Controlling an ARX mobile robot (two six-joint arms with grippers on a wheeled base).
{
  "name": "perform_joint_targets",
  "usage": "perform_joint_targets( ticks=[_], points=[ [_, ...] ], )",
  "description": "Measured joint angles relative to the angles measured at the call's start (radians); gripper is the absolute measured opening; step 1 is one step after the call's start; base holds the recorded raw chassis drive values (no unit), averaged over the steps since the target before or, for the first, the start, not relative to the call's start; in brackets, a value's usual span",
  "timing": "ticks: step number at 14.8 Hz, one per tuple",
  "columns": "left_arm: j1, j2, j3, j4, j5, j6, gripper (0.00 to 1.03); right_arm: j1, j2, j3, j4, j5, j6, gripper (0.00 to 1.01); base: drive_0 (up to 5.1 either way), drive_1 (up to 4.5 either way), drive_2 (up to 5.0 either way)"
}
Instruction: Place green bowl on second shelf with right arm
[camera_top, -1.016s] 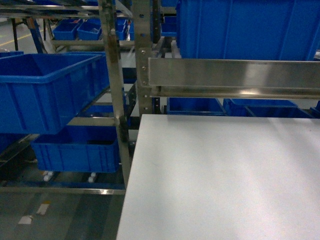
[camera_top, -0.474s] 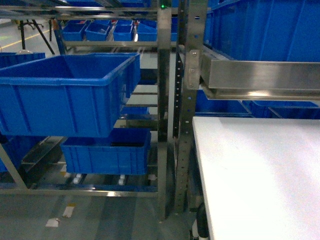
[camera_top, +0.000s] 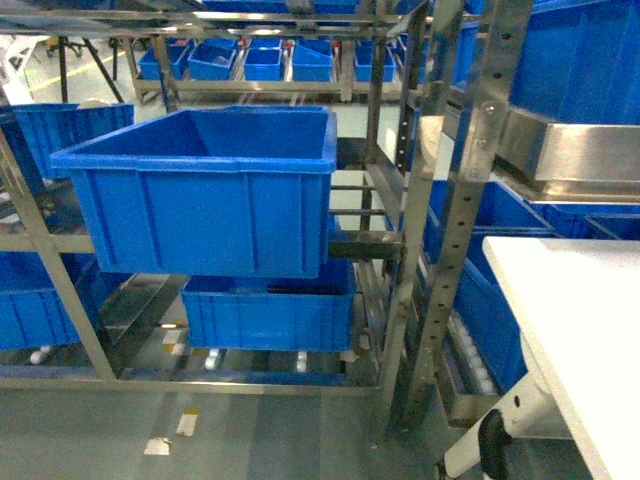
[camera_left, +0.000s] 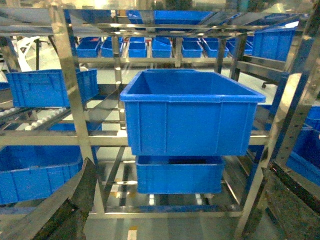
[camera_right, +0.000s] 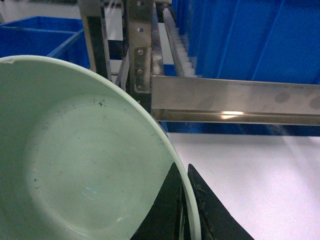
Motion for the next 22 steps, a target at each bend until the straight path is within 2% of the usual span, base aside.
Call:
perform_joint_targets(
  ticks=[17,22],
  points=[
    [0.000,0.000,0.000,-0.003,0.000,0.000,0.98,0.000,-0.005,0.000,-0.002,0.000,0.000,0.02,-5.0,2.46,2.5],
    [0.000,0.000,0.000,0.001,-0.004,0.000,0.98,0.008,-0.005,0.000,-0.004,-0.004,-0.001,0.02,0.0,0.00,0.0]
  ],
)
